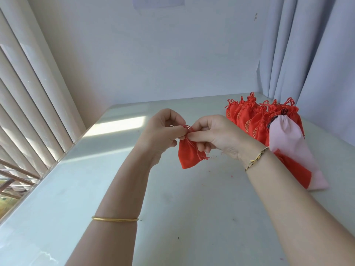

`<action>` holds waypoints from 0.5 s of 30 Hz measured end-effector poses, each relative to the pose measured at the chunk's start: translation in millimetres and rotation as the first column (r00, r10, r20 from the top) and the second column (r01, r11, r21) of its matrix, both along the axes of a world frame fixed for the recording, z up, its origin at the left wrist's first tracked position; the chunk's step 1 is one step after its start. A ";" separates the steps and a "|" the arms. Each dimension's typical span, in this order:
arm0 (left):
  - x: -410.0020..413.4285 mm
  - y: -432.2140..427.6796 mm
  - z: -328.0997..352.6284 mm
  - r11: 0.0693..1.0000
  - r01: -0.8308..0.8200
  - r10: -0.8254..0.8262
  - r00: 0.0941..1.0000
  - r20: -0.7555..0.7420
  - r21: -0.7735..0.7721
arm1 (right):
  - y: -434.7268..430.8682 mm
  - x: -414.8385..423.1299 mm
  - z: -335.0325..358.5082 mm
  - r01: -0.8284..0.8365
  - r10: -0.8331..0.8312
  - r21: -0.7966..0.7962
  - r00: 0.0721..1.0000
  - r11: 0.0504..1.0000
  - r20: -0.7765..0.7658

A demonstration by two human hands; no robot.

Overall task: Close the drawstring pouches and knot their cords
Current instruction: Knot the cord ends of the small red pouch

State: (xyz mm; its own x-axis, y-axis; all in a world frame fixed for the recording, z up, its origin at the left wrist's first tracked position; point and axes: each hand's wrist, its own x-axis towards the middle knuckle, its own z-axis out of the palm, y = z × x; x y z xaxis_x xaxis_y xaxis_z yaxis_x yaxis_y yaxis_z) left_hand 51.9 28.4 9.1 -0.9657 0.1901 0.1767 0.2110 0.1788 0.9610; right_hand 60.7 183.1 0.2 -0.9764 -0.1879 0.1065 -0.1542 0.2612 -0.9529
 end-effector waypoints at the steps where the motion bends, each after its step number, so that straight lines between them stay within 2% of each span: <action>1: -0.2 1.1 -0.4 1.000 -0.024 0.024 0.999 -0.023 0.000 | -0.8 0.2 0.3 0.004 -0.004 -0.011 1.000 1.000 0.001; 8: 1.5 14.6 -3.1 0.987 -0.159 0.151 0.954 -0.260 -0.010 | -5.4 -2.3 -1.1 0.064 -0.067 -0.065 0.997 0.996 -0.047; 15: 3.0 11.6 -1.1 0.985 -0.096 0.124 0.971 -0.205 0.143 | -5.3 -2.6 3.0 0.104 -0.111 -0.085 0.989 0.991 -0.092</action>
